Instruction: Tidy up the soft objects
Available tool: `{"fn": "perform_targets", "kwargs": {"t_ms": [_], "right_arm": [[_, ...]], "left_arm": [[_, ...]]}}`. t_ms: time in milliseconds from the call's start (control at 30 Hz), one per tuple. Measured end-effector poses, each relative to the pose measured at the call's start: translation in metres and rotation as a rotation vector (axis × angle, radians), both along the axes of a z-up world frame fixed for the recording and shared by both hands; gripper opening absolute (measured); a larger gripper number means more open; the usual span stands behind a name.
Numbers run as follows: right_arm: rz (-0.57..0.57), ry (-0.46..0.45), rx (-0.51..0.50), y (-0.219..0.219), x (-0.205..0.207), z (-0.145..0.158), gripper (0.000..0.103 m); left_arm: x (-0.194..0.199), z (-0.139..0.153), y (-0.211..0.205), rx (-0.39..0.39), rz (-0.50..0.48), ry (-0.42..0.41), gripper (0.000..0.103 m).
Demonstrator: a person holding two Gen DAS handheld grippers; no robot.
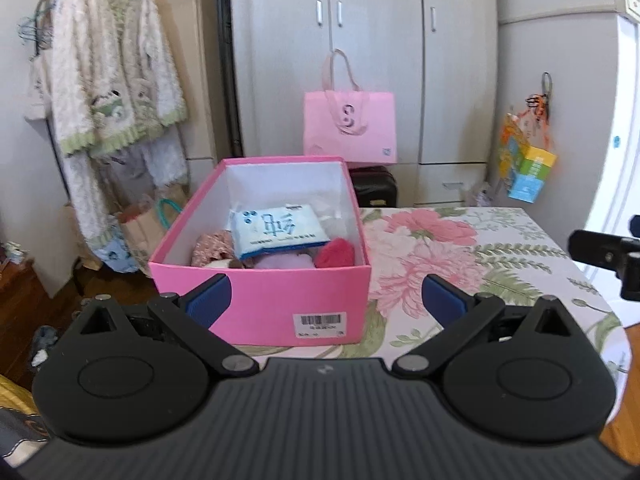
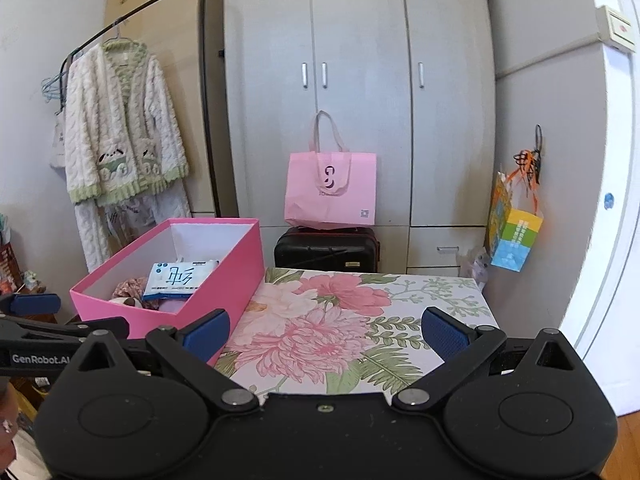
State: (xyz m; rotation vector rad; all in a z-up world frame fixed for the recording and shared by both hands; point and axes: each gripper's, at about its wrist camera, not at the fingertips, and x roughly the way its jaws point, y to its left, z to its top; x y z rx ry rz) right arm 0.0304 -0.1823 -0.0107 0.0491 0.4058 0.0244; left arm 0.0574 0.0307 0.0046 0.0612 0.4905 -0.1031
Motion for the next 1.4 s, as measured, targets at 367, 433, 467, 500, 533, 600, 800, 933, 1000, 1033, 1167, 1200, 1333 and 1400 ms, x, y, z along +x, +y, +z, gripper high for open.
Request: {"fn": "perform_targets", "kwargs": {"t_ms": [367,433,467,500,533,600,800,933,1000,1033,1167,1200,1333,1400], "right_arm": [[-0.036,-0.006,-0.019,-0.002,-0.005,-0.008,0.103],[-0.041,-0.007,-0.022,-0.001,-0.007,-0.011,0.103],[-0.043,-0.007,-0.024,0.0,-0.007,-0.012,0.103],[-0.046,-0.008,-0.027,0.001,-0.008,-0.013,0.103],[-0.05,-0.009,-0.03,0.001,-0.008,-0.014,0.103],[-0.058,-0.009,-0.042,0.003,-0.009,-0.016,0.103],[-0.081,-0.022,-0.056,0.002,-0.014,-0.016,0.103],[-0.097,-0.029,-0.062,0.002,-0.017,-0.016,0.103],[-0.11,-0.034,-0.071,0.003,-0.019,-0.016,0.103],[-0.117,-0.038,-0.074,0.003,-0.019,-0.016,0.103],[-0.125,-0.041,-0.077,0.004,-0.021,-0.016,0.103],[-0.124,-0.042,-0.077,0.004,-0.021,-0.016,0.103],[-0.118,-0.047,-0.077,0.006,-0.023,-0.016,0.103],[-0.117,-0.049,-0.078,0.007,-0.024,-0.016,0.103]], "left_arm": [[-0.005,-0.005,-0.004,0.023,0.022,-0.019,0.103],[-0.005,-0.007,-0.004,0.023,0.029,-0.026,0.103],[-0.006,-0.007,-0.004,0.02,0.033,-0.031,0.103],[-0.006,-0.008,-0.003,0.019,0.037,-0.034,0.103],[-0.007,-0.009,-0.003,0.019,0.041,-0.037,0.103],[-0.007,-0.01,-0.003,0.019,0.048,-0.043,0.103],[-0.009,-0.011,-0.004,0.04,0.055,-0.054,0.103],[-0.012,-0.012,-0.003,0.031,0.054,-0.064,0.103],[-0.014,-0.013,-0.003,0.027,0.057,-0.072,0.103],[-0.015,-0.013,-0.002,0.025,0.058,-0.08,0.103],[-0.02,-0.015,-0.003,0.029,0.073,-0.118,0.103],[-0.021,-0.014,-0.003,0.032,0.074,-0.124,0.103],[-0.023,-0.014,-0.003,0.029,0.067,-0.132,0.103],[-0.023,-0.013,-0.003,0.025,0.061,-0.128,0.103]]}}
